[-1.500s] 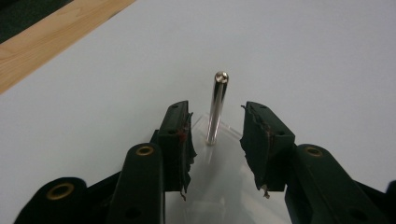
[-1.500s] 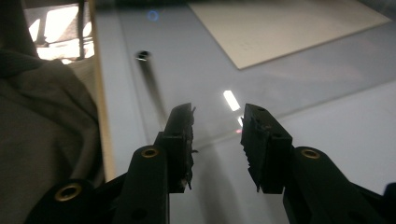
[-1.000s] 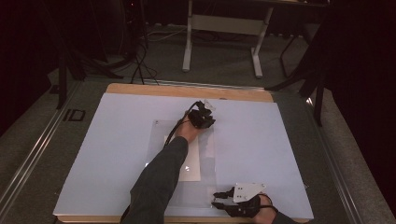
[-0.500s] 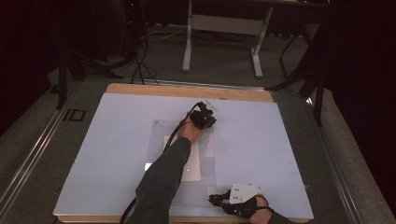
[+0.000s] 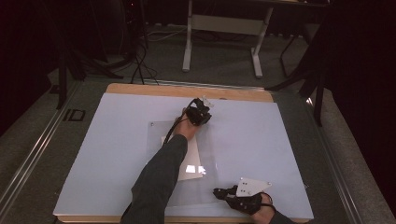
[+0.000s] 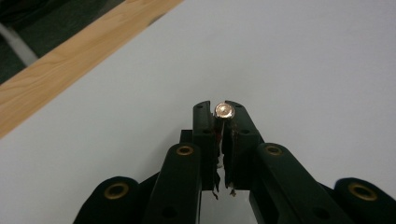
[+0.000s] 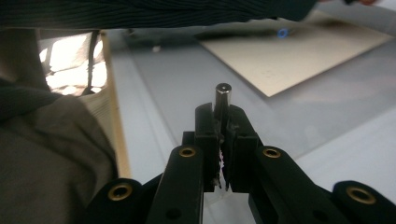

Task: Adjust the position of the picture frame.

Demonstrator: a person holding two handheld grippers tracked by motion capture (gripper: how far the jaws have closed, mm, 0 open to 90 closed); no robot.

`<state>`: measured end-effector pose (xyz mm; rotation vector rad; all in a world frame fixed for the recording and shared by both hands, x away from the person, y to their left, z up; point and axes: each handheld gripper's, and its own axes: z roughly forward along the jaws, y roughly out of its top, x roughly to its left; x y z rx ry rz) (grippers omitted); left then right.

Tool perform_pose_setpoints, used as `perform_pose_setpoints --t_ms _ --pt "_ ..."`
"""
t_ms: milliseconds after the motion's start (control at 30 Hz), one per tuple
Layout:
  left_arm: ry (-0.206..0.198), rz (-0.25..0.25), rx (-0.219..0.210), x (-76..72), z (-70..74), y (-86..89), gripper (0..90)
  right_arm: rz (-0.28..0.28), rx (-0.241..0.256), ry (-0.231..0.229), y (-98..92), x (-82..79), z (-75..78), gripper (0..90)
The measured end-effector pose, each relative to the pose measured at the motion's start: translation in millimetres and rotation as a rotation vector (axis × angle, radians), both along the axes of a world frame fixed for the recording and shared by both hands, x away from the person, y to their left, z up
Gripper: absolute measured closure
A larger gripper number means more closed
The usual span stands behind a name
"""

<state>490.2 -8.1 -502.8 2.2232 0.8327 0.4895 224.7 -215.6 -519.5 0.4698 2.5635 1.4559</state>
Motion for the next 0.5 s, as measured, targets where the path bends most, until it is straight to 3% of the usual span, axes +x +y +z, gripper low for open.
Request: perform_pose_setpoints --t_ms 133,500 --pt "-0.003 0.019 0.038 0.4 4.3 8.9 84.1 -0.017 0.013 0.007 -5.3 4.6 1.4 85.6" --pt "-0.008 0.071 0.023 0.7 20.2 42.4 84.3 -0.125 0.065 0.016 -22.8 16.0 9.2 84.0"
